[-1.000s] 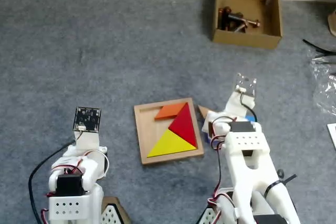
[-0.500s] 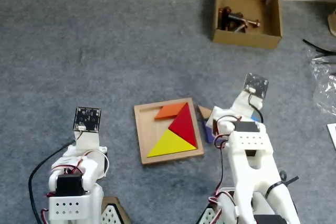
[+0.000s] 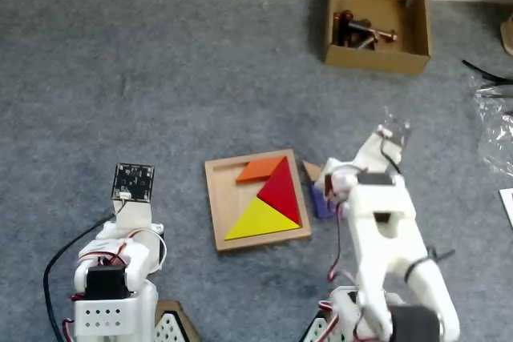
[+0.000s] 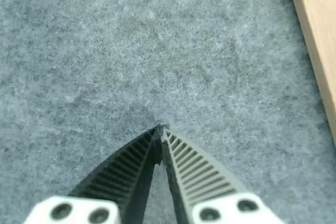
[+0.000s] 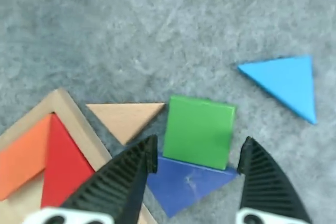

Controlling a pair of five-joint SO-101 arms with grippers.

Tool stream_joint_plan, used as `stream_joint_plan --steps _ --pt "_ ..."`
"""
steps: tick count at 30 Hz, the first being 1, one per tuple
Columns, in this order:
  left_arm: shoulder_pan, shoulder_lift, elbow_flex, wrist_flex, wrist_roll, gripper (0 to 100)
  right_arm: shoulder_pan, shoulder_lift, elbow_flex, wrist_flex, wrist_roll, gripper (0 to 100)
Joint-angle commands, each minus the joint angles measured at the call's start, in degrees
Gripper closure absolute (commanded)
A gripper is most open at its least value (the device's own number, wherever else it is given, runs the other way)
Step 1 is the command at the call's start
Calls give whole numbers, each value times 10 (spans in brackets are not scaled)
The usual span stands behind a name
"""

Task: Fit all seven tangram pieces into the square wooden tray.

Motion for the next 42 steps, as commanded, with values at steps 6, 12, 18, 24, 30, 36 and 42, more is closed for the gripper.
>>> stream_joint_plan --steps 6,12,18,24,30,36,42 --pt "-6 1 12 3 3 994 8 139 -141 52 -52 760" --pt "-6 1 12 3 3 994 7 208 -146 68 -69 761" --pt "-6 1 12 3 3 994 8 207 -146 123 -58 767" --pt "-6 1 12 3 3 994 6 208 -146 145 123 877" --pt "-6 1 12 3 3 994 7 208 -146 144 261 889" --pt "-6 1 12 3 3 994 7 209 -146 114 404 889" --pt "-6 1 12 3 3 994 8 208 -146 105 455 889"
